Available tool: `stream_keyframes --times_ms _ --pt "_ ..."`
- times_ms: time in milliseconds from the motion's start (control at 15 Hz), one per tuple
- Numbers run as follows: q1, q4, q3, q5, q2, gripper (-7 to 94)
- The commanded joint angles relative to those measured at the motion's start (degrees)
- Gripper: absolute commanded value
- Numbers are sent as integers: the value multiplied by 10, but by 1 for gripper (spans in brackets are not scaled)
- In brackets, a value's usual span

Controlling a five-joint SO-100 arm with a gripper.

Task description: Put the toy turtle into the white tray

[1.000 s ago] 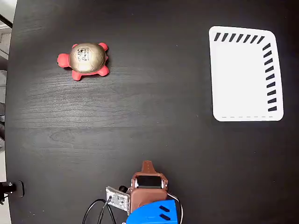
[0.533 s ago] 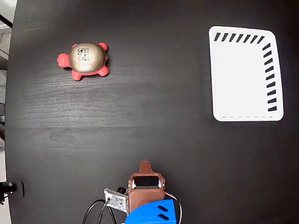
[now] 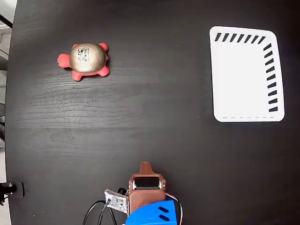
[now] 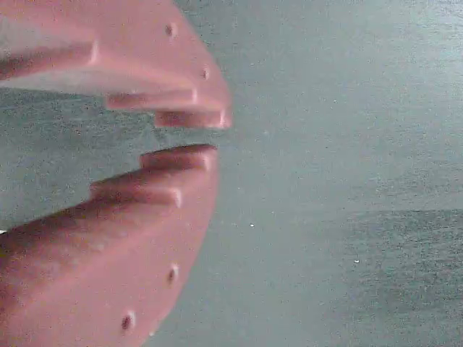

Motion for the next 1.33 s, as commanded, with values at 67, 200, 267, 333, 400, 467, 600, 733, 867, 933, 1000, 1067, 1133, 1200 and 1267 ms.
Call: stream_keyframes --times_ms 67,200,267,333,400,467,600,733,867,933,1000,1067,1133,1200,1267 --pt "-11 8 -5 2 42 0" --pt "-11 8 -5 2 43 0" --pt "-10 7 -5 8 44 0" --pt "-12 -10 -6 10 26 0" --pt "-13 -35 -18 4 -16 0" --pt "-11 -66 -49 0 -80 0" --pt "-10 -115 -126 -11 -225 0" --pt "-8 -127 -226 -26 -367 0" --pt "-4 -131 -316 -43 -471 0" --pt "-4 -132 -356 -45 -513 0" --pt "-10 -138 -389 -45 -551 0" --pt "-20 -151 -418 -40 -587 0" --pt "-33 -166 -446 -26 -623 0" --pt "-46 -179 -477 -11 -665 0" --pt "-54 -182 -519 3 -711 0"
